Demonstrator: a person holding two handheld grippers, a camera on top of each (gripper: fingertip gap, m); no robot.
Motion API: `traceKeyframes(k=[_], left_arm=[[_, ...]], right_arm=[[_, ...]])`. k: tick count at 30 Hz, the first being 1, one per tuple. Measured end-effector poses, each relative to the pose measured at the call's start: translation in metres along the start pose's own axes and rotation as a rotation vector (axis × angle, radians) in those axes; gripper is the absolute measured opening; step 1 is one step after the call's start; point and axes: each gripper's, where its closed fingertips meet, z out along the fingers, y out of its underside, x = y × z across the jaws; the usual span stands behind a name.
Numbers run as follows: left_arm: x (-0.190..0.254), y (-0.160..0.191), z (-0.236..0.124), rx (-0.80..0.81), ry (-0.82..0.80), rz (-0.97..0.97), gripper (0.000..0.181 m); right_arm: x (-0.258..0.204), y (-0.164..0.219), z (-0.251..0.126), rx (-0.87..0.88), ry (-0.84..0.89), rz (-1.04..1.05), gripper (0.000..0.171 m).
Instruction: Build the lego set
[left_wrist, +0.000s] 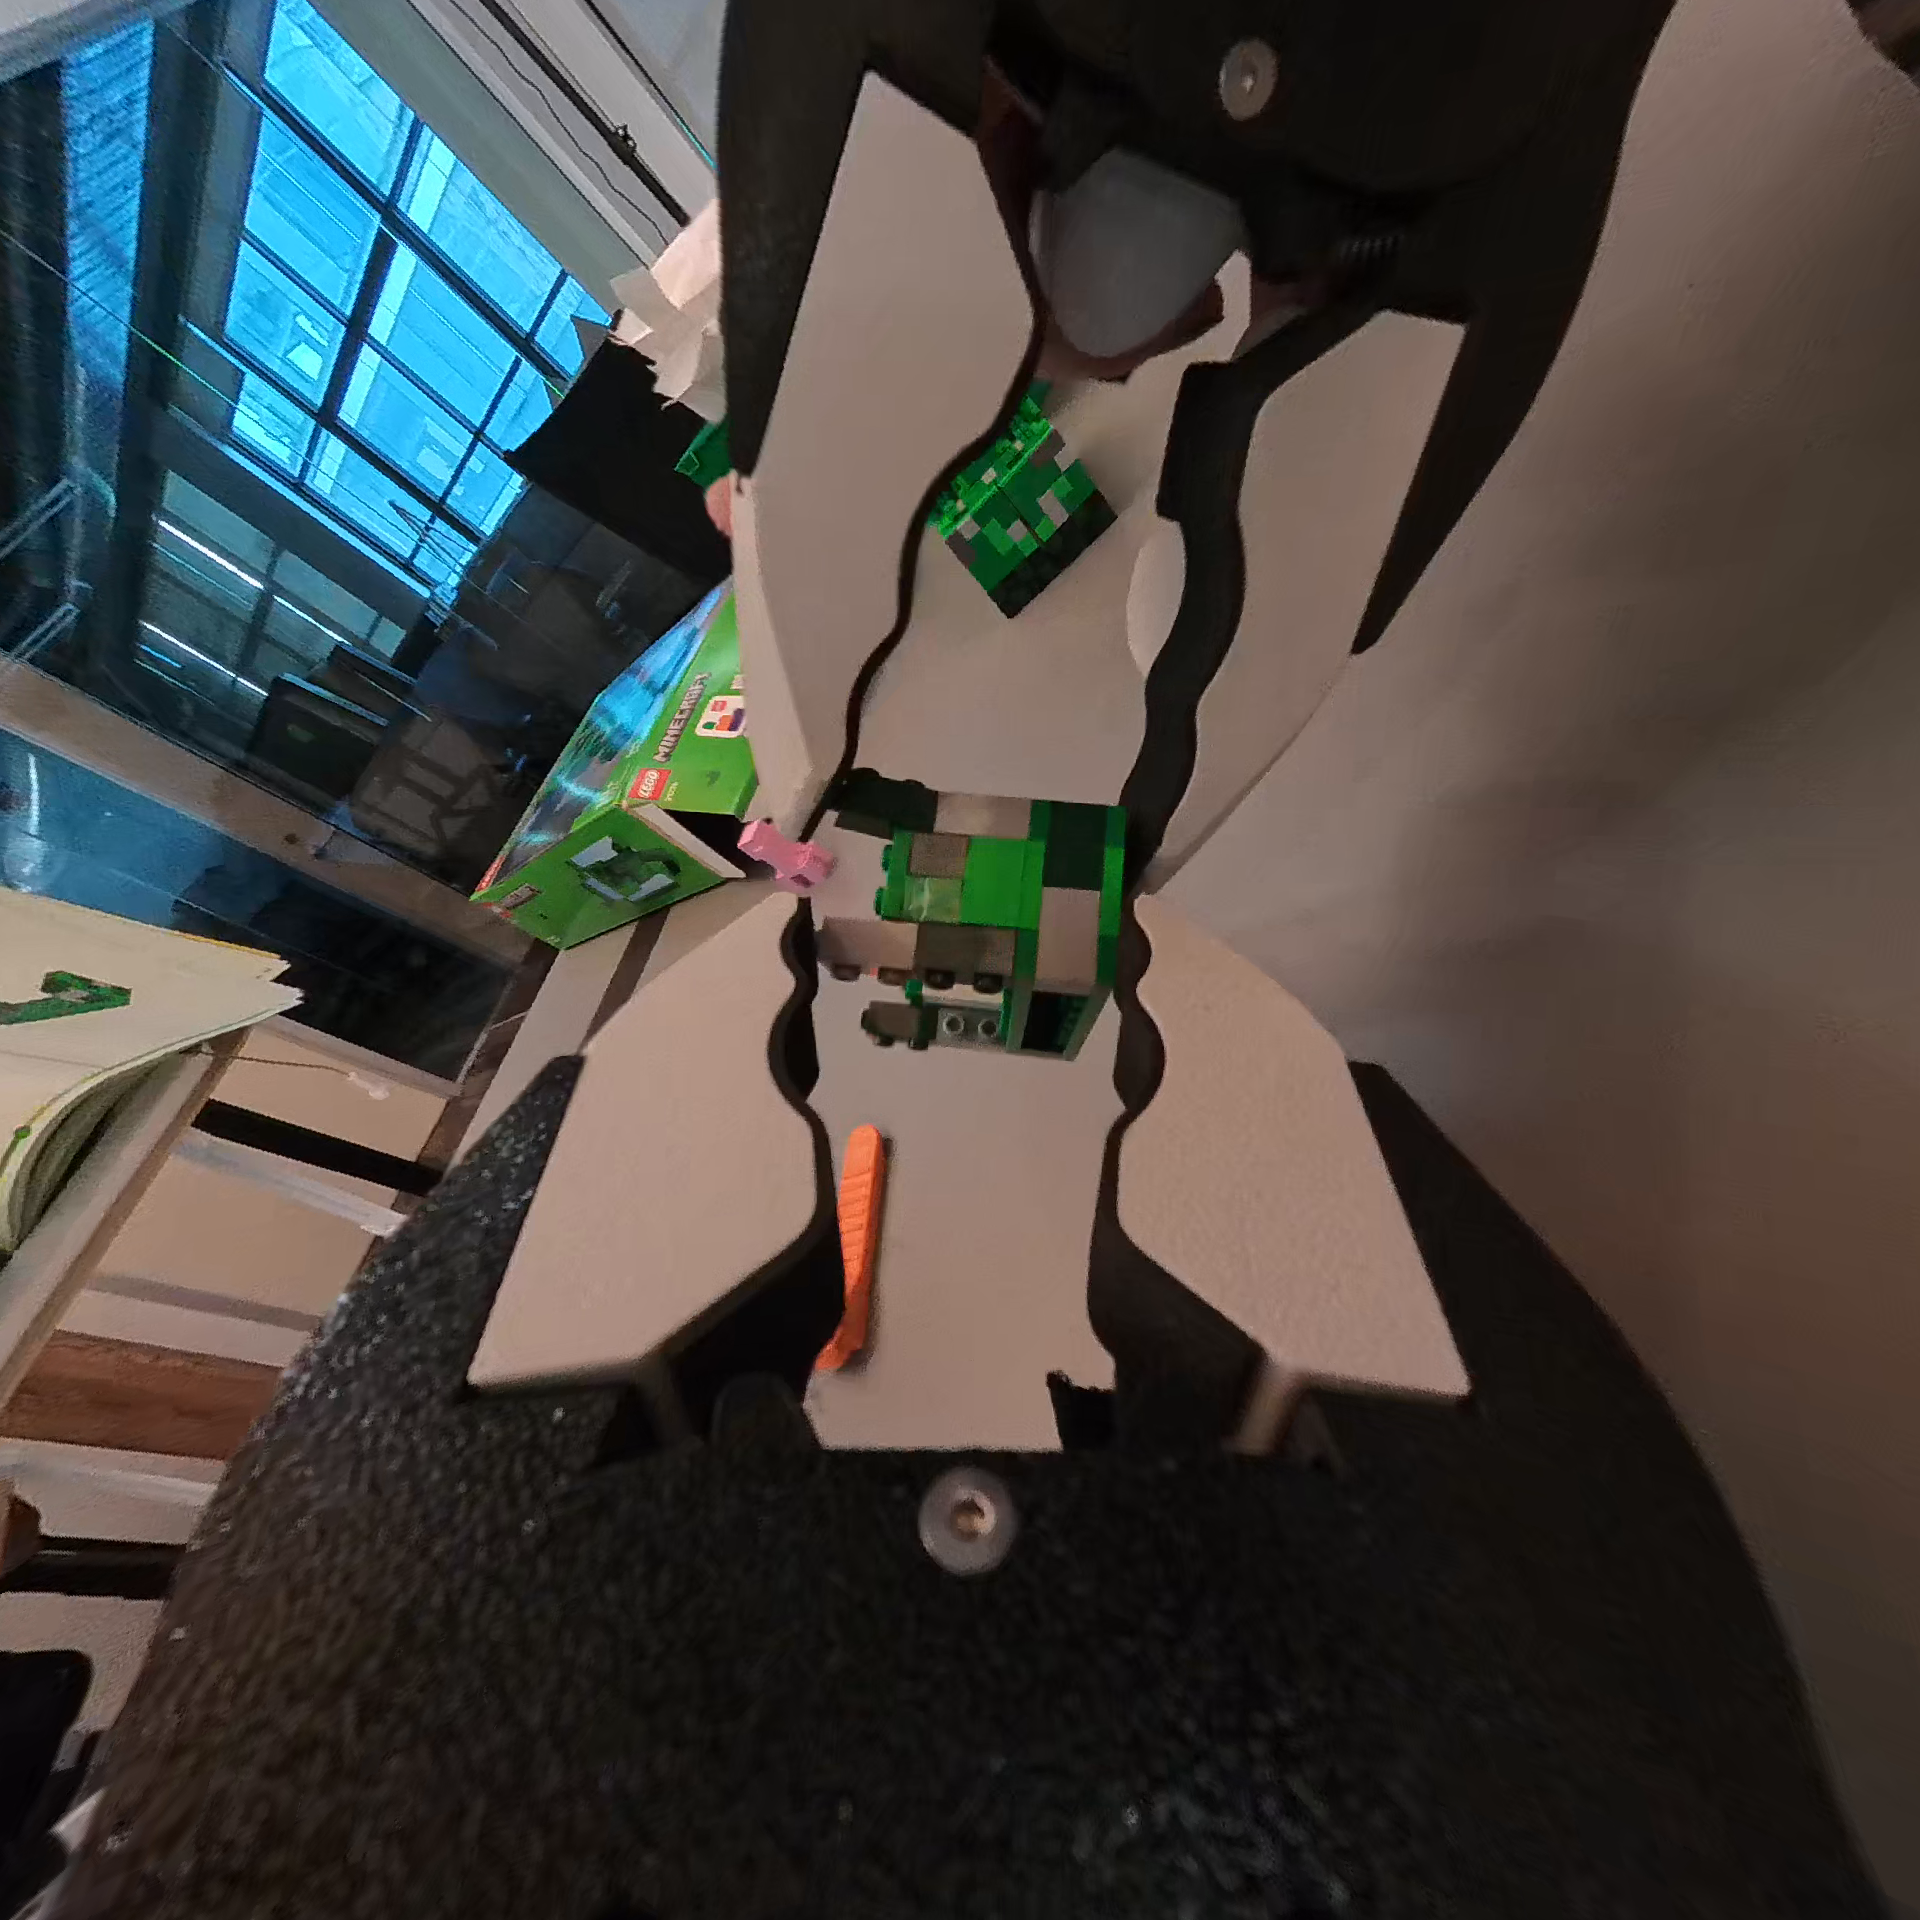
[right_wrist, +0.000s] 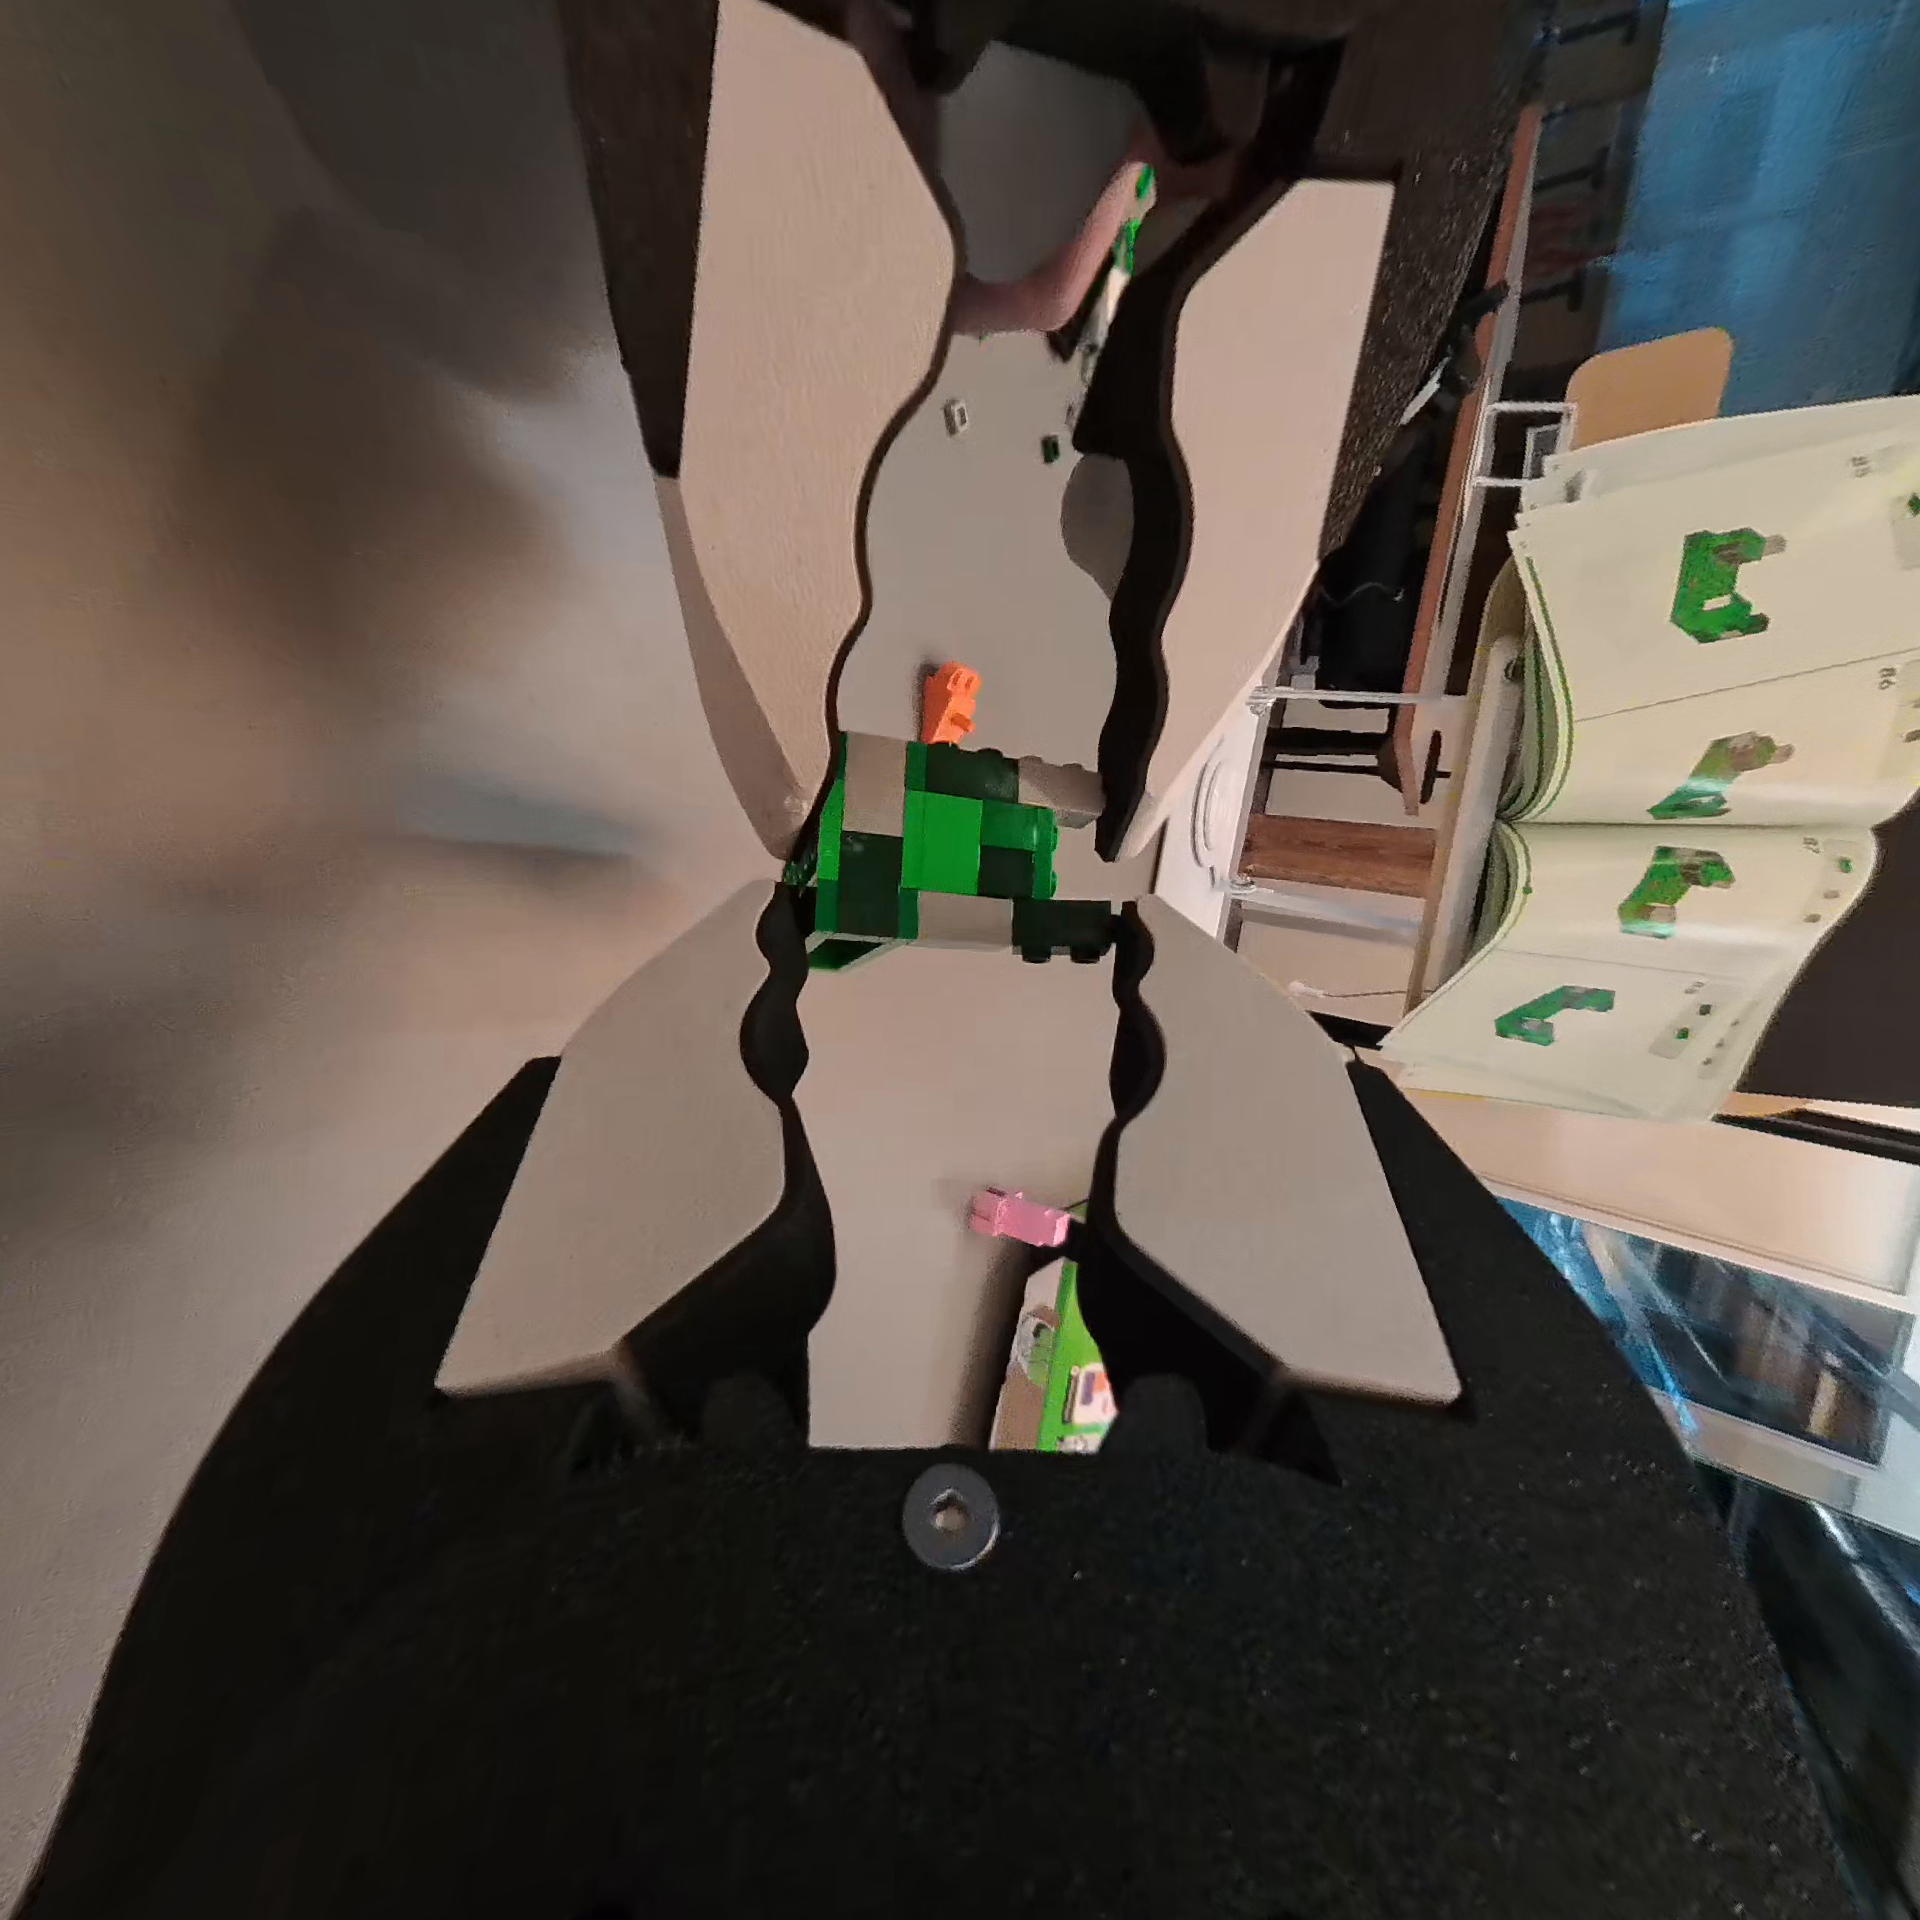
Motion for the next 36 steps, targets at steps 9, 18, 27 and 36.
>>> traceKeyframes(k=[9,18,27,36], left_arm=[[0.000,-0.005,-0.001,0.039,-0.032,0.057,0.054],[0.001,-0.006,0.000,0.041,-0.056,0.114,0.054],[-0.001,-0.004,0.002,0.030,-0.062,0.082,0.055],[-0.035,0.012,-0.008,0.036,-0.047,-0.338,0.075]], right_arm=[[-0.001,0.000,-0.002,0.047,-0.069,0.070,0.056],[-0.003,0.000,-0.005,0.060,-0.057,0.025,0.055],[-0.001,0.003,-0.002,0.027,0.004,0.007,0.055],[0.000,0.028,0.026,-0.122,0.191,-0.132,0.055]])
